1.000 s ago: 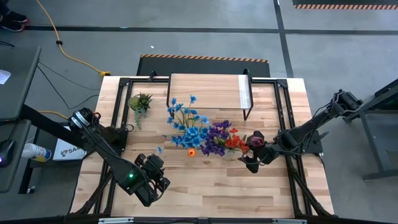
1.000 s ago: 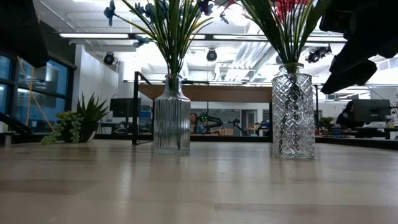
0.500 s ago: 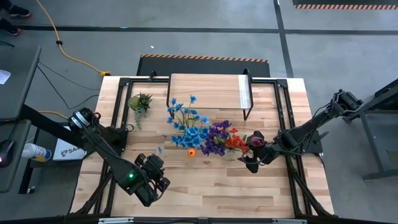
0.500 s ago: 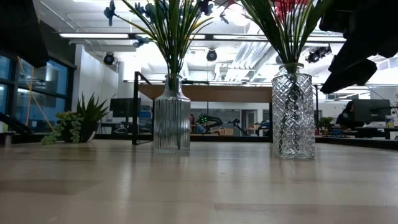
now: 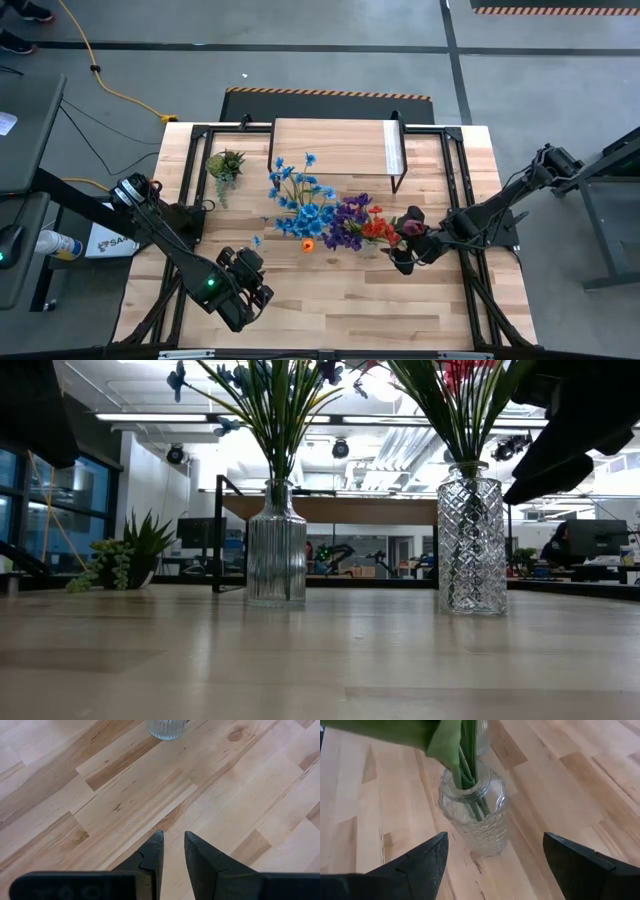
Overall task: Pick and place flowers into a vace then onto a shelf
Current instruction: Put the right transparent flower vase on the shelf
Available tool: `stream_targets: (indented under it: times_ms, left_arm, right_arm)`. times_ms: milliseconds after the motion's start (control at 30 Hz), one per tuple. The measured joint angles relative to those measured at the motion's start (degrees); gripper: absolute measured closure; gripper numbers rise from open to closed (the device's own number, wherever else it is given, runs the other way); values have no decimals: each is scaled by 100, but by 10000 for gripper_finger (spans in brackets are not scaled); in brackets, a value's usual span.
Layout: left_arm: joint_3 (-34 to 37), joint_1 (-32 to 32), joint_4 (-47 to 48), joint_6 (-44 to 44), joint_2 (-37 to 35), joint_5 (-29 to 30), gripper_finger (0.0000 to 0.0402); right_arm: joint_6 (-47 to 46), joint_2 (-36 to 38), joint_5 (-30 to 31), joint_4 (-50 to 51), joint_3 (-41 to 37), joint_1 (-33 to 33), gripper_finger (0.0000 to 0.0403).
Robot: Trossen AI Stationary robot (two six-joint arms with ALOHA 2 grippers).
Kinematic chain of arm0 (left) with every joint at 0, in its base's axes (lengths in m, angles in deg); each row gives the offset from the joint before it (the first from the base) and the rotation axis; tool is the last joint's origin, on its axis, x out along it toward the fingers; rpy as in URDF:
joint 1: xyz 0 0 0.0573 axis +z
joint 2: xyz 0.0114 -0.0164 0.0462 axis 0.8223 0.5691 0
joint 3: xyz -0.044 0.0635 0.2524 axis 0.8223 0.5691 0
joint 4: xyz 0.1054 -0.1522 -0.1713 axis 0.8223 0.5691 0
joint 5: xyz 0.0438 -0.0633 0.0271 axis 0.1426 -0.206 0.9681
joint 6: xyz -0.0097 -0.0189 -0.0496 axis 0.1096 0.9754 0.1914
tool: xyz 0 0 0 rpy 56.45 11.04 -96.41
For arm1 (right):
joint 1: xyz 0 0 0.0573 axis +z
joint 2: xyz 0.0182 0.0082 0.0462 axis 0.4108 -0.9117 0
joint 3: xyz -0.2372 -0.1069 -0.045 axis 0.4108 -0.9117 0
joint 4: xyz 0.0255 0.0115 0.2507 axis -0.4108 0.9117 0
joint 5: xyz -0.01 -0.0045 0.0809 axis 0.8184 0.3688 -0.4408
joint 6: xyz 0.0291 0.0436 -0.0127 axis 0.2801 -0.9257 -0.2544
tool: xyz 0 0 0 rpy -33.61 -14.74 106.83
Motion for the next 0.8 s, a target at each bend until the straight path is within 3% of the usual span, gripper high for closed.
stream_targets:
  times_ms: [400,600,800]
  left_arm:
    - [0,-1,-2,0,0,0,289]
    - [0,0,-17,0,0,0,289]
    - [0,-2,-35,0,0,-2,289]
  right_arm:
    - [166,-550,-102,-477,0,2,89]
    - [232,-1013,341,-531,0,-2,89]
    - [182,-1463,393,-649,0,-2,89]
